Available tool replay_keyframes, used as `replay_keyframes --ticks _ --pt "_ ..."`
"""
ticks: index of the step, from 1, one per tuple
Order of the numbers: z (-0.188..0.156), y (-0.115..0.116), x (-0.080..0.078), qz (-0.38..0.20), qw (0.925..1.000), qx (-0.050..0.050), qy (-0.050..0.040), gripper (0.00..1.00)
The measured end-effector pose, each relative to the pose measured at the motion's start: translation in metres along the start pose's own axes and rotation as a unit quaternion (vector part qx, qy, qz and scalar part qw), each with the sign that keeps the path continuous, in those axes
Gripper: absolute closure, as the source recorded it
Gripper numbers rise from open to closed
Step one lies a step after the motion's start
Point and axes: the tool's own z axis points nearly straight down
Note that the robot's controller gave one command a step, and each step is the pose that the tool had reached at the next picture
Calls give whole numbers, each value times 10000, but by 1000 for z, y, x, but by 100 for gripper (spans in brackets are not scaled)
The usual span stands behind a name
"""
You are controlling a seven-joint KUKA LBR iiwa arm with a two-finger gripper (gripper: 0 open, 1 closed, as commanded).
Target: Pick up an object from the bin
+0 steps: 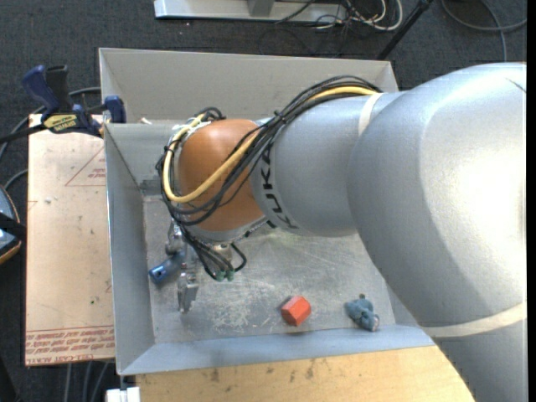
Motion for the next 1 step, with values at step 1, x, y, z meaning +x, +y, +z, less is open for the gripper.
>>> replay_keyframes --ticks 1 --pt "15 -7 -27 499 9987 -31 -32 0"
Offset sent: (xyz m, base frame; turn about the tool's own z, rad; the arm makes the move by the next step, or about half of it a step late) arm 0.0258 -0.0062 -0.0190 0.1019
